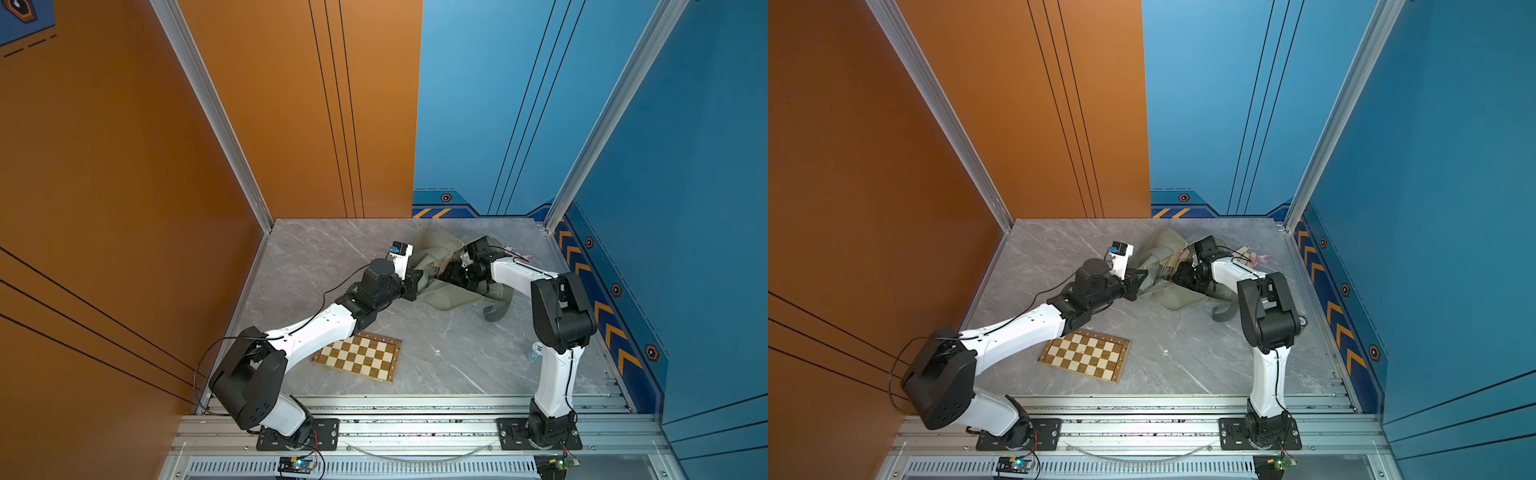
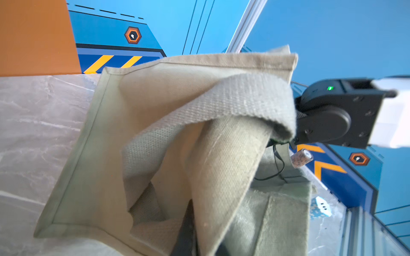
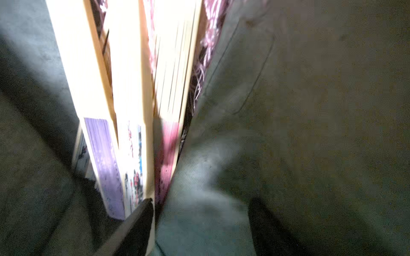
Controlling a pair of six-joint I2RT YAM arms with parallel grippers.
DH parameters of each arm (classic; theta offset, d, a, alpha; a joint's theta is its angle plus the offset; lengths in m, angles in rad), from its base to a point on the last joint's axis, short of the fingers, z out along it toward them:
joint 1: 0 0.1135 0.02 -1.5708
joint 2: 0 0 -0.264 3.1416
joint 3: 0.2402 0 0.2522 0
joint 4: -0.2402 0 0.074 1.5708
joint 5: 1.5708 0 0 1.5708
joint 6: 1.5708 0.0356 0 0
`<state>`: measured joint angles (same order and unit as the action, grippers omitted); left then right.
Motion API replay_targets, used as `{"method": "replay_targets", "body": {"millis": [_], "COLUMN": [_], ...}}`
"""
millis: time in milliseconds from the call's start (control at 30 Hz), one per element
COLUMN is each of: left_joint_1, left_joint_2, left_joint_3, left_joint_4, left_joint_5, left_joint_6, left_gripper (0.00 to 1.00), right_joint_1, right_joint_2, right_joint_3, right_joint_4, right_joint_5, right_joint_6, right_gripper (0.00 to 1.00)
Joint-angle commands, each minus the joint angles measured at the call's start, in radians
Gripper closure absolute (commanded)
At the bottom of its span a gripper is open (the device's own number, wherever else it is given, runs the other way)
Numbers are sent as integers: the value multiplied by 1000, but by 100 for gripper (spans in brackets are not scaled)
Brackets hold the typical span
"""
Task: Take out the folding fans from the tote bags
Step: Pick up the folding fan from the canvas bag.
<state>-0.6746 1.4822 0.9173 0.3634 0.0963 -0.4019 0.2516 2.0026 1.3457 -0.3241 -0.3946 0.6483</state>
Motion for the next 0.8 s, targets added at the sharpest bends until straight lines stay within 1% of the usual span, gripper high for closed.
{"method": "replay_targets", "body": {"millis": [0, 100, 167, 233, 300, 333, 433, 600, 667, 767], "left_joint_1": [26, 33, 31, 22, 7, -3, -28, -95, -122, -139], "left_joint_2": [-86, -156, -200, -234, -257, -261, -242, -163, -140, -117], "left_joint_3": [-62, -95, -101, -113, -122, -121, -108, -94, -89, -79], "left_joint_4": [11, -60, -151, -215, -249, -268, -289, -302, -298, -272], "left_joint_5": [-77, -103, -132, -150, -170, -179, -189, -215, -226, -229], "left_joint_6": [-70, -49, -32, -26, -25, -25, -23, -41, -45, -48], "left_gripper": [100, 100, 100, 100, 100, 100, 100, 100, 100, 100], "right_joint_1": [-80, -103, -122, -137, -144, -146, -143, -135, -132, -119], "right_joint_2": [-19, -44, -53, -60, -49, -40, -8, 36, 47, 65], "right_joint_3": [-78, -147, -189, -222, -231, -219, -198, -205, -202, -172], "right_joint_4": [134, 289, 400, 507, 564, 559, 593, 742, 786, 832], "right_joint_5": [-64, -108, -142, -150, -160, -164, -184, -200, -197, -212], "right_joint_6": [93, 147, 207, 270, 309, 315, 342, 433, 448, 459], "right_gripper": [30, 30, 30, 30, 30, 30, 30, 31, 31, 32]}}
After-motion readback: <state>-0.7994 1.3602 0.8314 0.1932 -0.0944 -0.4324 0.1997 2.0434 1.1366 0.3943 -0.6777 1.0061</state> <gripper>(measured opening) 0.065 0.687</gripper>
